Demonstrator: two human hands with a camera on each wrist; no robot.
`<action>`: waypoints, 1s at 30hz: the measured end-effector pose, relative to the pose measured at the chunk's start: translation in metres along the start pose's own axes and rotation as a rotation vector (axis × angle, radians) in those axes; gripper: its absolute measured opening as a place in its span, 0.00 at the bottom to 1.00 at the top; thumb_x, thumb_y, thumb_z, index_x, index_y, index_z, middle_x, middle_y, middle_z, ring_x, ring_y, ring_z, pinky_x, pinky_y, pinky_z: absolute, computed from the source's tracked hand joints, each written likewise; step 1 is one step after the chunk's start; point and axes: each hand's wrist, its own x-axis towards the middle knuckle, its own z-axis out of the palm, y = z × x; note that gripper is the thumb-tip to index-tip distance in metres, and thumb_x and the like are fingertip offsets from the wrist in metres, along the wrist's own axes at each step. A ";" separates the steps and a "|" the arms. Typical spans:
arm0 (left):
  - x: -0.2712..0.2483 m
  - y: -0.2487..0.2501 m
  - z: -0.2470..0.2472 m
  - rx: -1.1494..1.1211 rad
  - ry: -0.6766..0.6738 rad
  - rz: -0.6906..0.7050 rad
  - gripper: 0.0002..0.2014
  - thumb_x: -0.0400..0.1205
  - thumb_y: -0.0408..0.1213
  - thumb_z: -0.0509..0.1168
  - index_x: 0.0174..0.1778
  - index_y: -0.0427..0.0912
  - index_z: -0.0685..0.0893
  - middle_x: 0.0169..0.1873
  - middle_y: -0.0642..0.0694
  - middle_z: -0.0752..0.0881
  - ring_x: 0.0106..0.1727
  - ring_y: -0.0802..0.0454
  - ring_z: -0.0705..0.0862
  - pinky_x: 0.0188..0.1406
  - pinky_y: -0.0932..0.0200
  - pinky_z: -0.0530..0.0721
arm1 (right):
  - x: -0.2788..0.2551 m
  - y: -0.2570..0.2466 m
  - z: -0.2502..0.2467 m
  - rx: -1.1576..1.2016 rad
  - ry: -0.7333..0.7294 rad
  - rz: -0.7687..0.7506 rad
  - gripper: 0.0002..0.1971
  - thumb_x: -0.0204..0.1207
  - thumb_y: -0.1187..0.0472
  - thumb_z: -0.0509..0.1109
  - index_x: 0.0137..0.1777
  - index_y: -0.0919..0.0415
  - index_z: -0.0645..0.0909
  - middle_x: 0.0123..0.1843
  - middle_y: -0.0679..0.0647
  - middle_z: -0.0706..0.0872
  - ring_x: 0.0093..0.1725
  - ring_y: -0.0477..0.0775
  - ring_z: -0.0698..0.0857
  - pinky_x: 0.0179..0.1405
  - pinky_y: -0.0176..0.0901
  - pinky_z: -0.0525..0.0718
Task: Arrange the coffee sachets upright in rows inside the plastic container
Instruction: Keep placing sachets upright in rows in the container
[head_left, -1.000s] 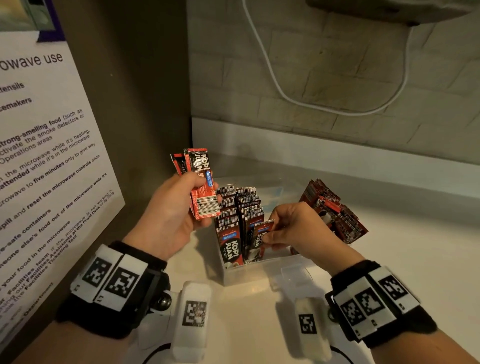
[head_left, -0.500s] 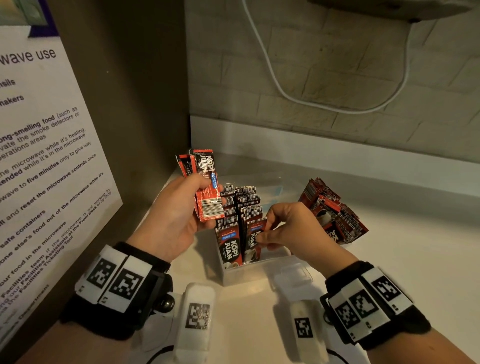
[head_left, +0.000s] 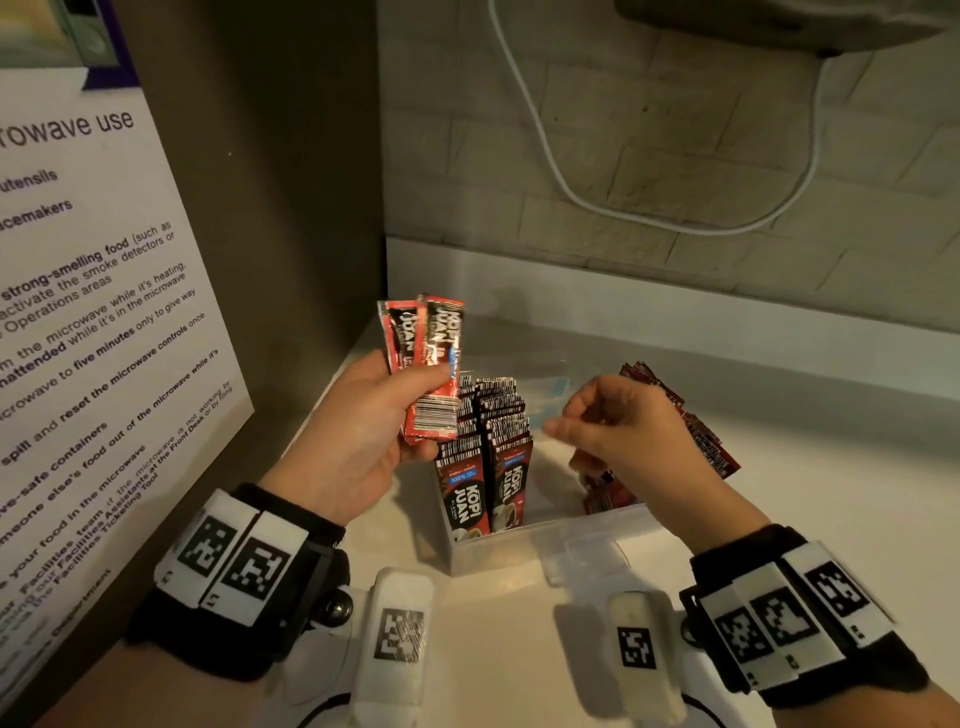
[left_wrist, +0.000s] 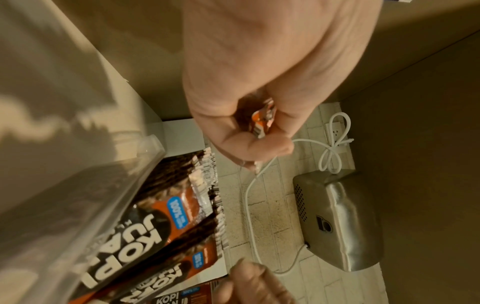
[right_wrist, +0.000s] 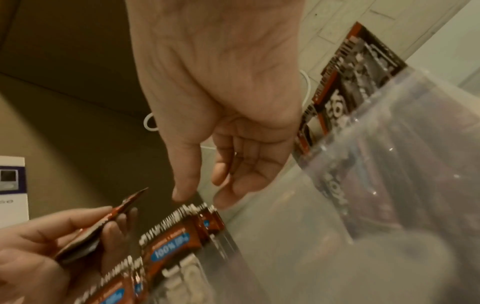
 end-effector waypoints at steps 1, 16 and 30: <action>-0.001 0.000 0.001 0.021 -0.020 0.010 0.03 0.81 0.33 0.67 0.49 0.42 0.82 0.28 0.50 0.86 0.22 0.59 0.81 0.12 0.67 0.71 | -0.001 -0.007 -0.001 0.033 0.026 -0.032 0.13 0.69 0.60 0.78 0.43 0.68 0.80 0.34 0.58 0.84 0.25 0.51 0.82 0.30 0.46 0.84; -0.011 0.003 0.008 0.014 -0.293 -0.060 0.24 0.71 0.52 0.71 0.55 0.38 0.83 0.43 0.39 0.87 0.31 0.54 0.80 0.12 0.69 0.61 | -0.004 -0.053 0.005 0.659 -0.288 -0.189 0.05 0.70 0.73 0.69 0.44 0.66 0.77 0.32 0.59 0.87 0.28 0.53 0.85 0.28 0.39 0.83; -0.013 0.003 0.021 -0.049 -0.167 0.114 0.13 0.67 0.41 0.74 0.41 0.44 0.78 0.30 0.49 0.82 0.21 0.60 0.78 0.10 0.68 0.65 | -0.003 -0.043 0.007 0.480 -0.053 -0.197 0.11 0.63 0.67 0.75 0.45 0.68 0.84 0.33 0.56 0.89 0.30 0.50 0.84 0.29 0.38 0.82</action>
